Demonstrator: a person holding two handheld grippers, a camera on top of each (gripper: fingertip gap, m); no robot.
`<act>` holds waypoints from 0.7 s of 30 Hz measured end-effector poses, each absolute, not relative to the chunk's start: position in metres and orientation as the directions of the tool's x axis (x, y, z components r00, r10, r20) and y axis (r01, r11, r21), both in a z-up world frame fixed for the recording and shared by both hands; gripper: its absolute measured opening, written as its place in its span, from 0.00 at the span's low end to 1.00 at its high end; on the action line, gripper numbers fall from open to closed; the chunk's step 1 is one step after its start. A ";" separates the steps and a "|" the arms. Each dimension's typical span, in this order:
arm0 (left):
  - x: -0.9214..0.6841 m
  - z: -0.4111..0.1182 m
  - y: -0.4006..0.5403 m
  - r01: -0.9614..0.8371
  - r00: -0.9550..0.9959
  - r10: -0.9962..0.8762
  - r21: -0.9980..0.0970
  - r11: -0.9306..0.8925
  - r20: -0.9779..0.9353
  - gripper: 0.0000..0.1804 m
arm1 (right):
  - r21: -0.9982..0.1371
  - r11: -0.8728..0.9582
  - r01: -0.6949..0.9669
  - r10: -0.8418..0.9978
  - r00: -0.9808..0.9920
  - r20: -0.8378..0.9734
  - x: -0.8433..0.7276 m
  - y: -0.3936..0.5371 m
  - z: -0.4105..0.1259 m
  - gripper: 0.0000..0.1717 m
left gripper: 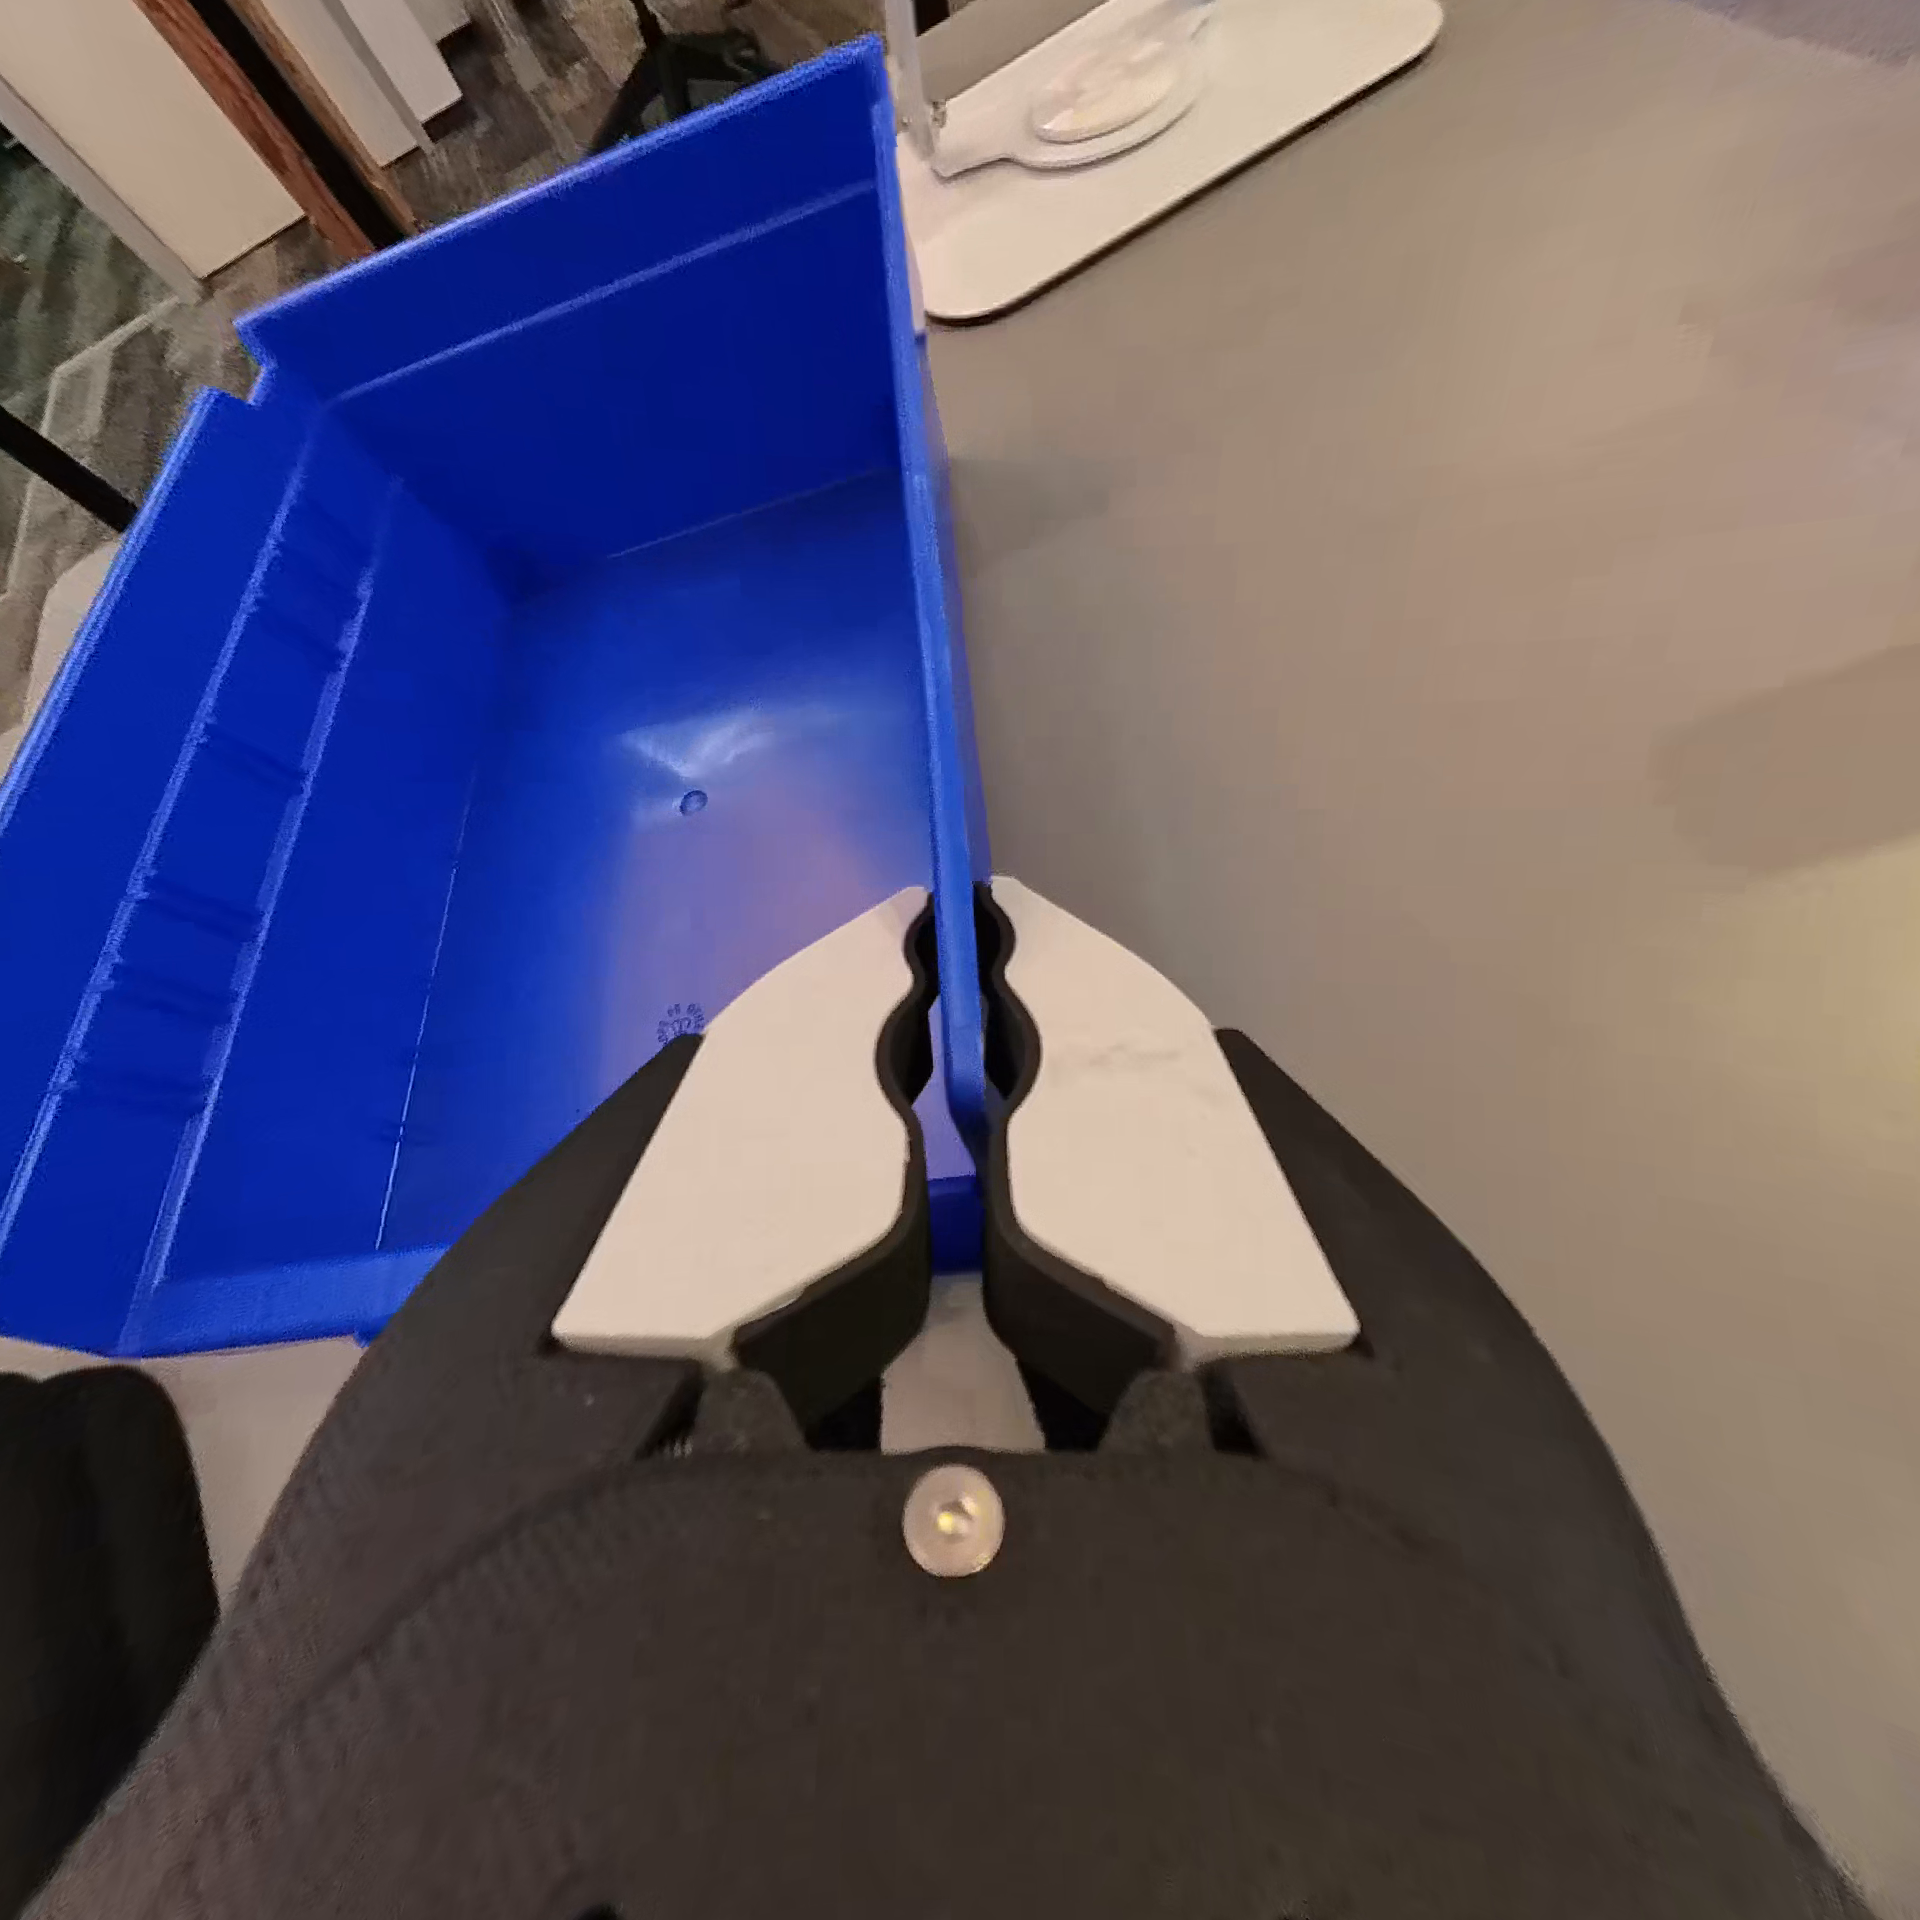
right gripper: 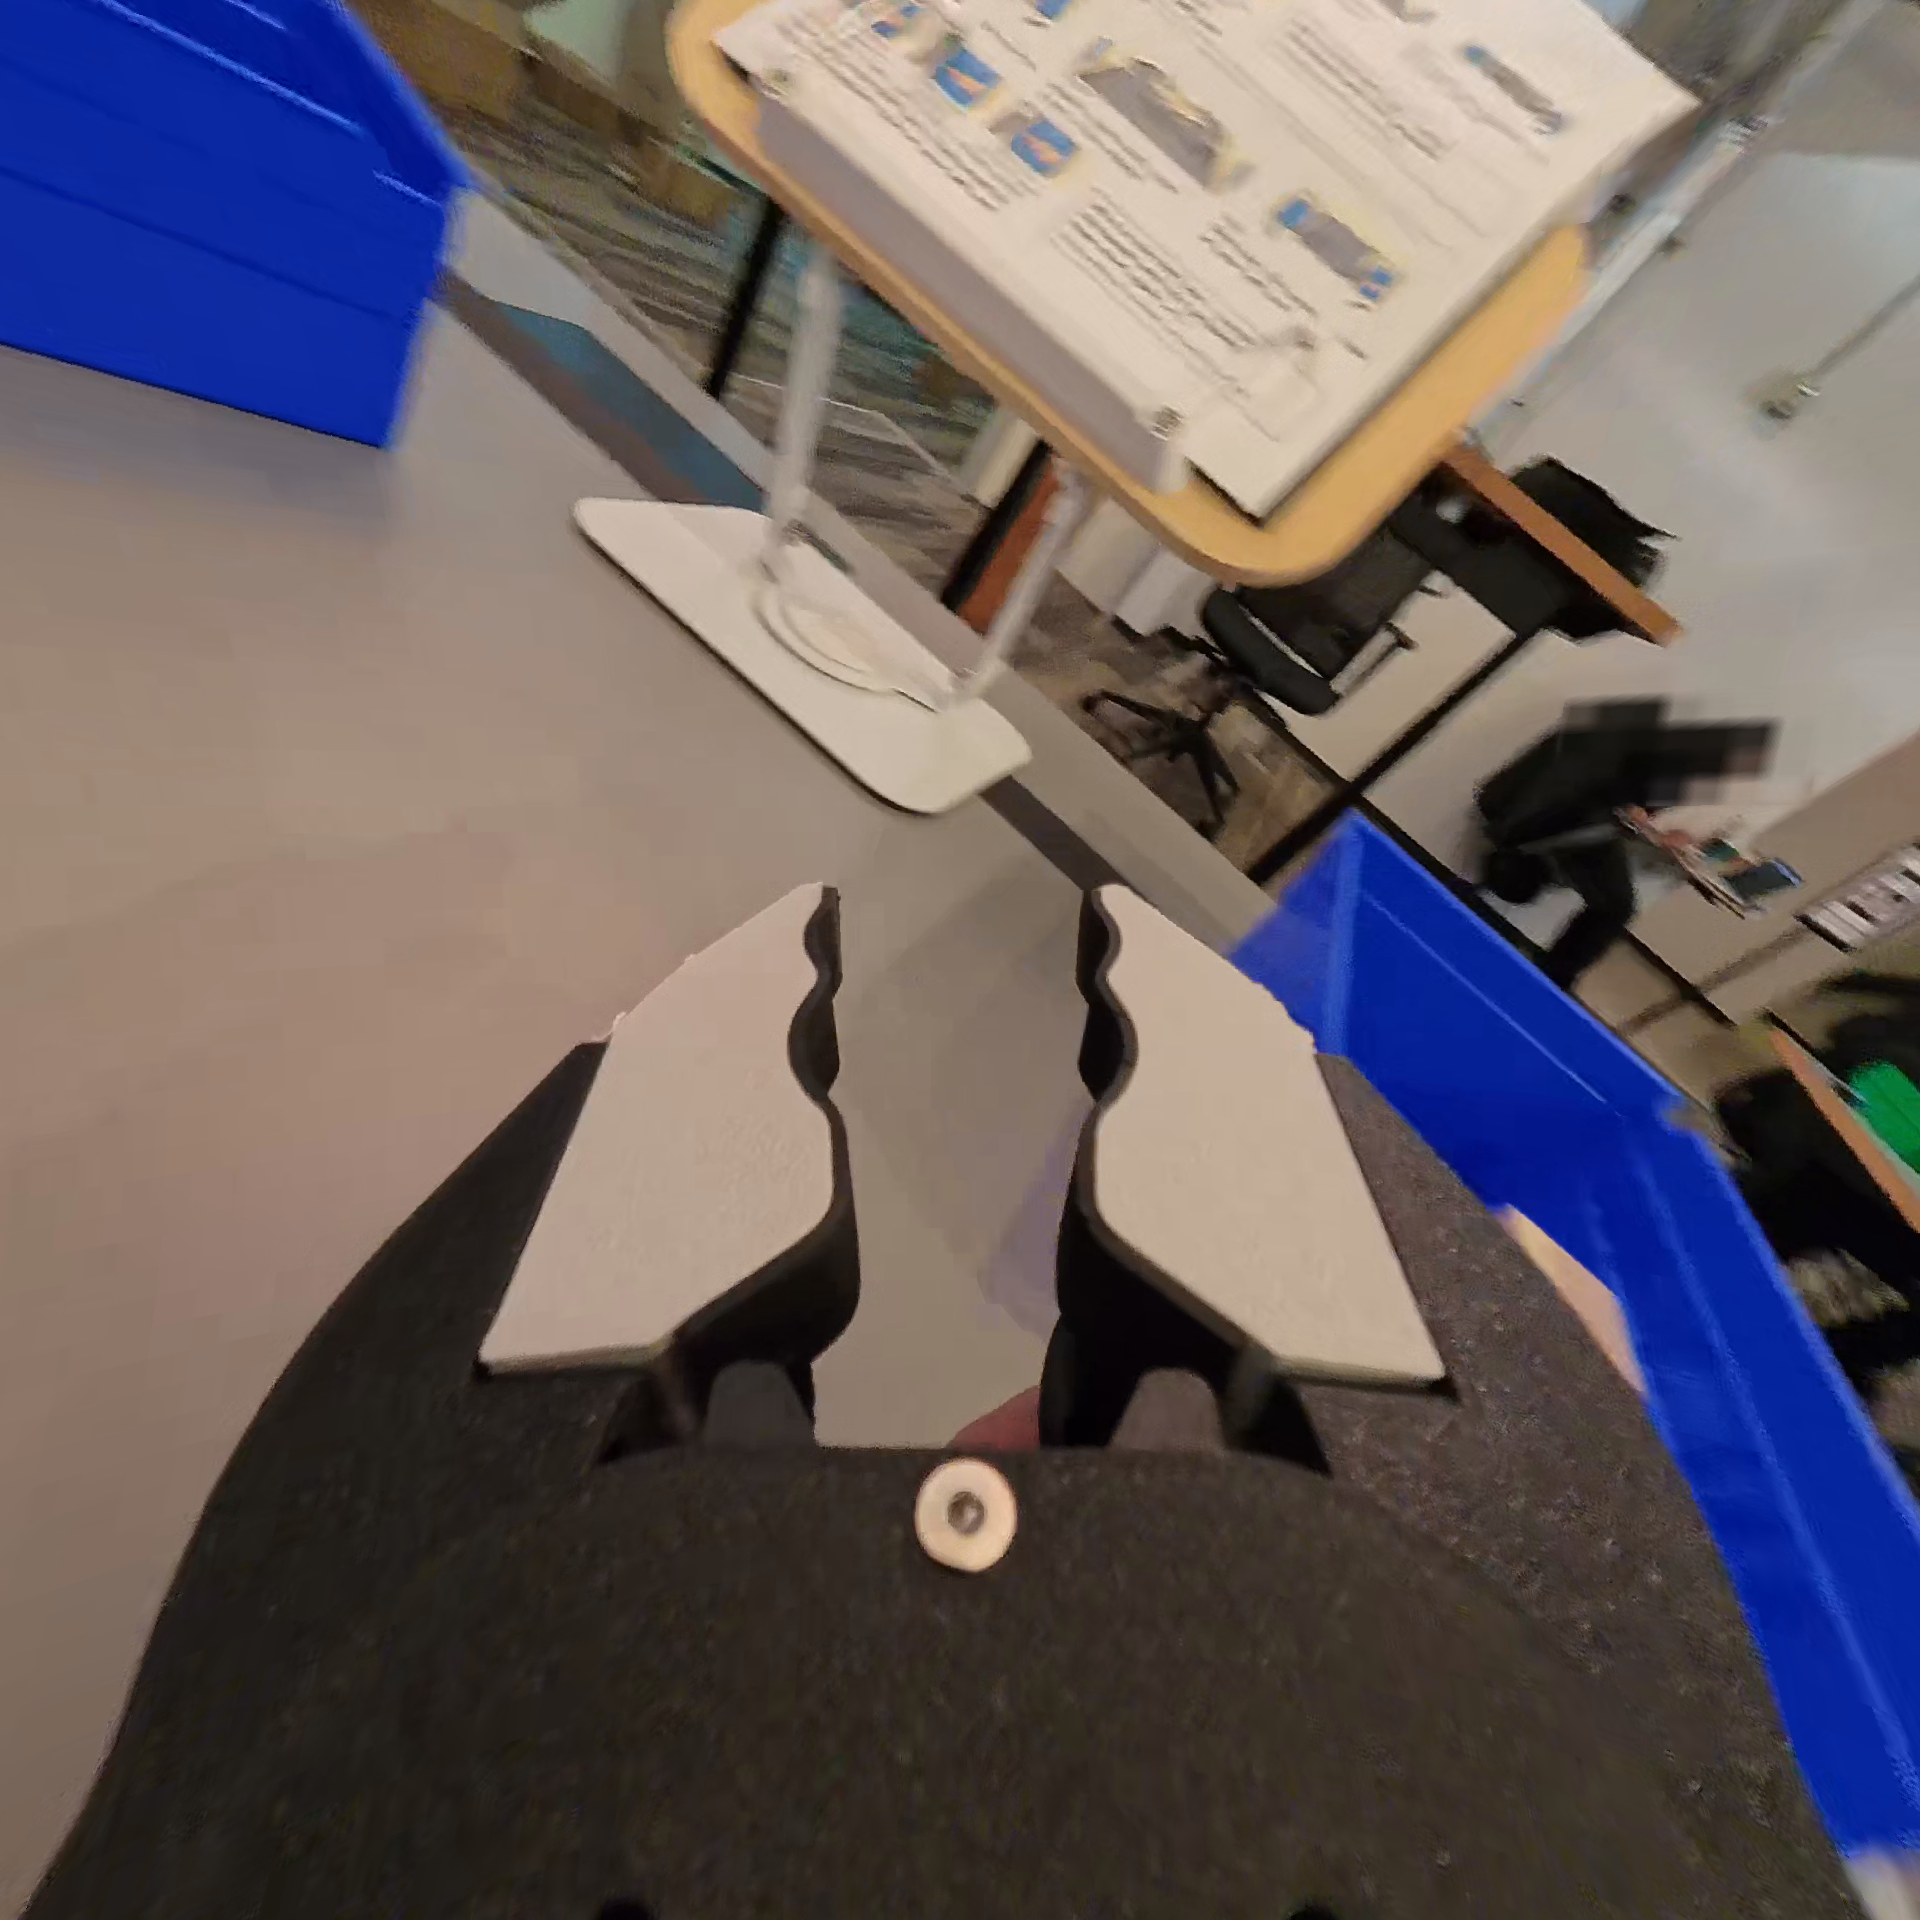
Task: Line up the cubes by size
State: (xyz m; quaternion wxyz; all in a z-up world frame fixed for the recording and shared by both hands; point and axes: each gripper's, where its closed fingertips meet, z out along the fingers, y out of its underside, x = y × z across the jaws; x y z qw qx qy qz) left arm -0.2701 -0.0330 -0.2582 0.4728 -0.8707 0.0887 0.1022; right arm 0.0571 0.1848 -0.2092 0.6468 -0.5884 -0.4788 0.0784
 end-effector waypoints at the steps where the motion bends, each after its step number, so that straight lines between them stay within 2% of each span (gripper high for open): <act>1: -0.267 -0.258 -0.039 -0.264 0.960 -0.067 -0.800 -0.538 -0.272 0.03 | -0.837 0.275 0.473 0.629 0.570 0.529 0.073 0.193 -0.205 0.25; 5: -0.254 -0.258 -0.058 -0.274 0.959 -0.095 -0.790 -0.549 -0.267 0.03 | -0.849 0.200 0.490 0.508 0.689 0.517 0.123 0.231 -0.197 0.24; 13: -0.234 -0.259 -0.083 -0.305 0.951 -0.144 -0.772 -0.557 -0.272 0.03 | -0.836 0.008 0.548 0.549 0.697 0.462 0.126 0.289 -0.236 0.25; 15: -0.230 -0.259 -0.086 -0.306 0.952 -0.153 -0.774 -0.554 -0.267 0.03 | -0.832 -0.011 0.555 0.578 0.682 0.448 0.119 0.291 -0.243 0.23; 18: -0.227 -0.259 -0.091 -0.321 0.947 -0.174 -0.772 -0.548 -0.270 0.03 | -0.821 -0.010 0.570 0.593 0.664 0.455 0.112 0.290 -0.250 0.13; 21: -0.223 -0.259 -0.095 -0.333 0.943 -0.205 -0.773 -0.540 -0.263 0.03 | -0.835 -0.014 0.550 0.596 0.675 0.434 0.112 0.289 -0.250 0.11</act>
